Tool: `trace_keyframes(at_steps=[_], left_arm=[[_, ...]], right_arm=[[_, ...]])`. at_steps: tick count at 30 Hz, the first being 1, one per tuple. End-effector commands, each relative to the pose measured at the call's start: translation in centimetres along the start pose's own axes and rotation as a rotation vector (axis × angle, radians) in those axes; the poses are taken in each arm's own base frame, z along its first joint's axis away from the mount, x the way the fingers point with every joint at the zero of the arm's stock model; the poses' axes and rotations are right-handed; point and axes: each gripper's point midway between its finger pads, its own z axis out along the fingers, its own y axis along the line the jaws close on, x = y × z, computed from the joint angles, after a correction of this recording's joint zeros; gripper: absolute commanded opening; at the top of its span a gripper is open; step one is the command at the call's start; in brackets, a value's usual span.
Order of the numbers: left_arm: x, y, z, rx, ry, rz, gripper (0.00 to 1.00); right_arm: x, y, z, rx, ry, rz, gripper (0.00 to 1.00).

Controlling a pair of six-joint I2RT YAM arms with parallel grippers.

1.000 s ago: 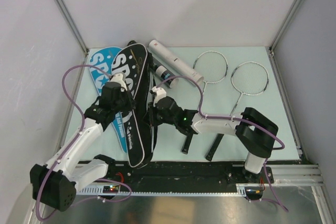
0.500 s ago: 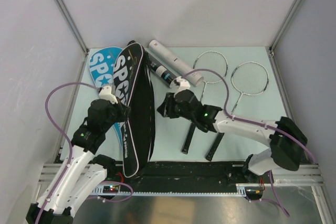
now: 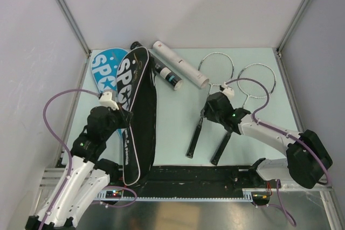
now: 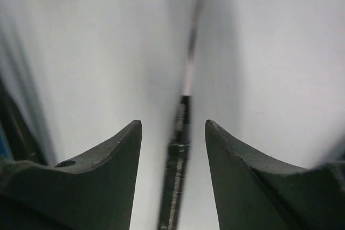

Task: Pack up the badminton gear
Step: Open the racket bag at the center of the board, then pick up the racket from the center of the board.

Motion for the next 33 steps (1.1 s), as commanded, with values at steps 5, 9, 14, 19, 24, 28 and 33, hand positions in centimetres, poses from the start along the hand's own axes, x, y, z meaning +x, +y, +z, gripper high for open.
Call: trace_keyframes(at_steps=[5,9,14,19,24,28,33], left_arm=[[-2.2,-1.3,-1.5,0.072,-0.107,0.025,0.0],[-2.2,-1.7,-1.7,0.094,-0.102,0.032,0.0],[-2.2,-2.1,-1.9,0.116,-0.099,0.033,0.0],[-2.1,-2.2,-1.9,0.123,-0.094,0.033,0.0],[-2.1,-2.2,-1.9,0.123,-0.097,0.034,0.0],[-2.1,-2.0,-1.9,0.112,-0.103,0.034,0.0],[-2.2,-1.7,-1.9,0.1,-0.105,0.033,0.0]], right_arm=[[-1.0,-10.0,-1.7,0.374,-0.016,0.237,0.6],[-0.3,-13.4,-3.9,0.523,-0.014,0.313,0.64],[0.8,-13.7,-5.0,0.527,0.017,0.349,0.64],[1.8,-14.2,-4.7,0.546,0.033,0.346,0.65],[3.4,-14.8,-3.5,0.565,0.061,0.357,0.65],[4.7,-15.1,-2.5,0.586,0.098,0.367,0.65],[6.2,-15.6,-1.4,0.612,0.152,0.355,0.62]])
